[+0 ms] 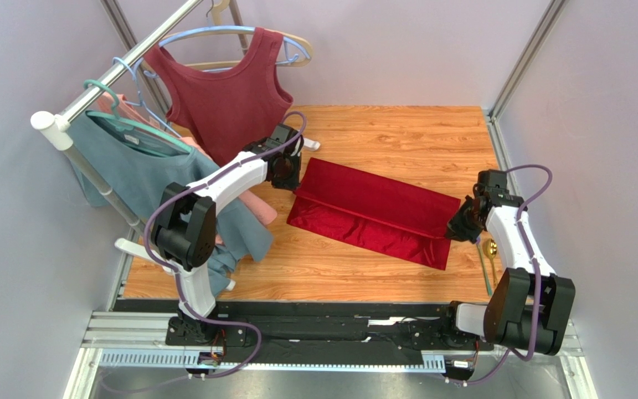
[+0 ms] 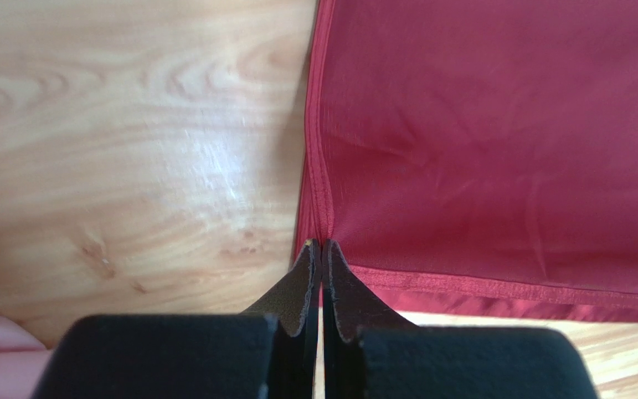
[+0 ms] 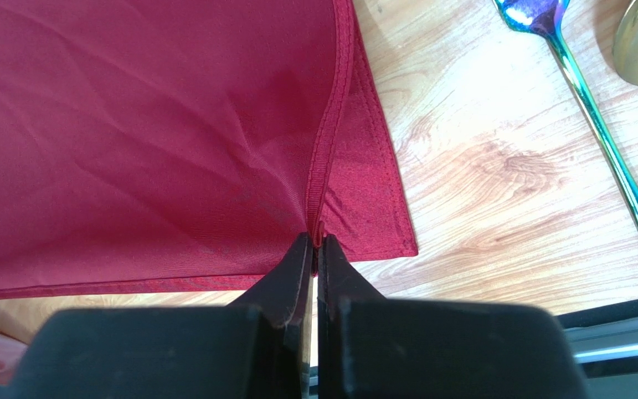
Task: Fold the napkin into a case and place the utensils inside
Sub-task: Fold and flatten the napkin at the center of the board.
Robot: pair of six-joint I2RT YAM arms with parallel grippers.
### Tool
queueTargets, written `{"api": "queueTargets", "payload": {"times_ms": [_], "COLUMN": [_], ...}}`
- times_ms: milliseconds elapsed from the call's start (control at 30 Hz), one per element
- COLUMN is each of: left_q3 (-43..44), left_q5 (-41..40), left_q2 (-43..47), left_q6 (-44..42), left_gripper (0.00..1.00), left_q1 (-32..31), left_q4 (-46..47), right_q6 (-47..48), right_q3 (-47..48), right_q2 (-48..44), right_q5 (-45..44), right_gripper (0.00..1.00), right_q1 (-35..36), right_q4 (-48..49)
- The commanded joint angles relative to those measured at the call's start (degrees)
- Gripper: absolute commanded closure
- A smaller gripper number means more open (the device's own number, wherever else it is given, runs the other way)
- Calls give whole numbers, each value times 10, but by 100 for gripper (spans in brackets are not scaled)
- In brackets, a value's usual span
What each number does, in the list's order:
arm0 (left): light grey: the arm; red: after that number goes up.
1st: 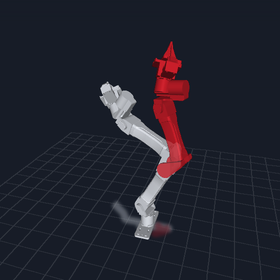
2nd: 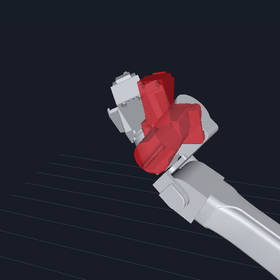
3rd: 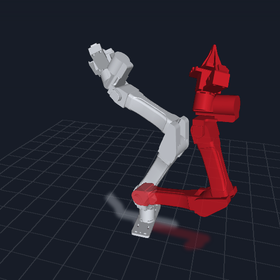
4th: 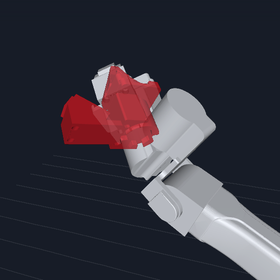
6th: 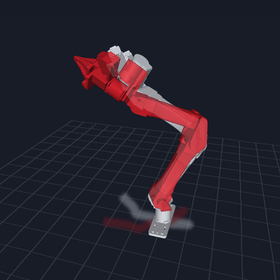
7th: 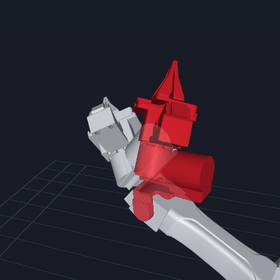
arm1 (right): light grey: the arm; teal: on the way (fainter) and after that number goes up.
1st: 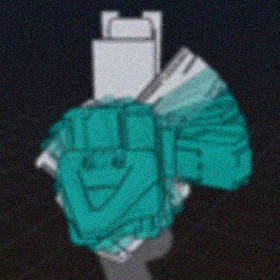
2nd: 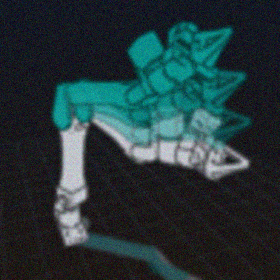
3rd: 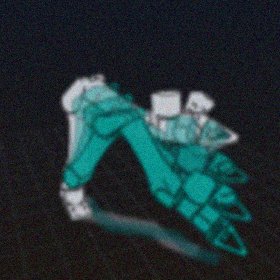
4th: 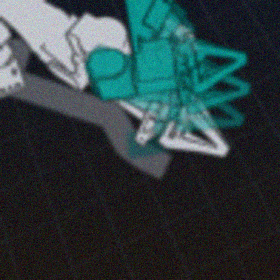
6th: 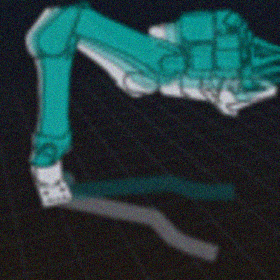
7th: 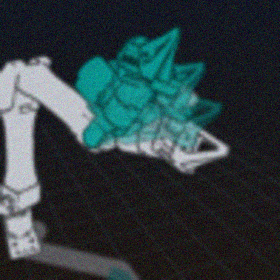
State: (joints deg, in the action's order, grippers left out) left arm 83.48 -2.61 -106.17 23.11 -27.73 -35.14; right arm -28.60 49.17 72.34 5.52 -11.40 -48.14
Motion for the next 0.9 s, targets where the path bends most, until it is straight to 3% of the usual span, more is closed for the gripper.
{"api": "queueTargets", "payload": {"times_ms": [0, 400, 867], "left_q3": [-10, -32, -46], "left_q5": [14, 23, 27], "left_q2": [12, -9, -32], "left_q6": [14, 38, 51], "left_gripper": [100, 100, 100], "left_q1": [2, -6, -14], "left_q4": [8, 15, 3], "right_q6": [10, -19, -54], "right_q3": [-1, -18, -57], "right_q2": [9, 57, 44], "right_q5": [-13, -54, -53], "right_gripper": [100, 100, 100], "right_q1": [-1, -1, -1], "right_q4": [17, 21, 34]}}
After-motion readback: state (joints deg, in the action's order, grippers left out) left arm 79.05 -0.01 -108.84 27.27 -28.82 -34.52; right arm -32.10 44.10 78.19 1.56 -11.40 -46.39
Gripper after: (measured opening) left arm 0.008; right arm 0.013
